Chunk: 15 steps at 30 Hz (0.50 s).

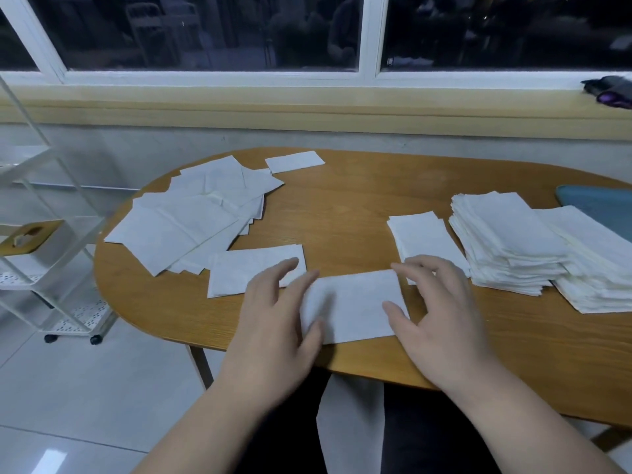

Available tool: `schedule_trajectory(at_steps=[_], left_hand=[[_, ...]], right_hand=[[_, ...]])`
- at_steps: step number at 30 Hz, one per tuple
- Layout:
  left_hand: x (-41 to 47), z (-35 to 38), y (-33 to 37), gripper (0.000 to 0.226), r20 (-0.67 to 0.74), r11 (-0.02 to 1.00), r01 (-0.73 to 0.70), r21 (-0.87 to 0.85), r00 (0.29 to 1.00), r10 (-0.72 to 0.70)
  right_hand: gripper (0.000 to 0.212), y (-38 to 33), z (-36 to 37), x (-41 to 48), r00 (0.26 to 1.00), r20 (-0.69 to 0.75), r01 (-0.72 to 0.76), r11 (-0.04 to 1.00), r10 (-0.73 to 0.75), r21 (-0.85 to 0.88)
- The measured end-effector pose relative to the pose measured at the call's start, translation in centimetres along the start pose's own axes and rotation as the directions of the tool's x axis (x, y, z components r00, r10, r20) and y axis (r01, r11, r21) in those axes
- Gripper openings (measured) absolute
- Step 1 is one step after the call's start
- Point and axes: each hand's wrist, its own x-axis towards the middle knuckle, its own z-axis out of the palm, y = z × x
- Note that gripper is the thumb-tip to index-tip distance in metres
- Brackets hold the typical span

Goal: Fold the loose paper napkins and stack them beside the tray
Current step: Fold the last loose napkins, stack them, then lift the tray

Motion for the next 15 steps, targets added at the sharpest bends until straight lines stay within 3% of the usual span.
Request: schedule_trajectory(at_steps=[4, 7, 12, 15], left_hand=[[-1.6, 0.9, -0.8, 0.053, 0.154, 0.98, -0.188, 0.062, 0.972, 0.176], [-2.0, 1.0, -1.1, 0.045, 0.249, 0.954, -0.276, 0.117, 0.938, 0.241], [-2.3, 0.2, -1.0, 0.014, 0.184, 0.92, -0.369, 0.13, 0.921, 0.343], [-2.8, -0.1, -1.4, 0.012, 0.149, 0.912, -0.4, 0.088, 0.911, 0.385]], right_hand=[[0.029, 1.0, 0.3, -1.5, 0.983, 0.079, 0.175, 0.981, -0.168, -0.089], [0.038, 1.3, 0.2, -1.8, 0.948, 0.216, 0.256, 0.964, -0.234, -0.079], [0.048, 1.3, -0.3, -3.0, 0.888, 0.336, 0.375, 0.916, -0.313, -0.139], [0.027, 1.3, 0.0, -3.4, 0.882, 0.272, 0.43, 0.893, -0.384, -0.134]])
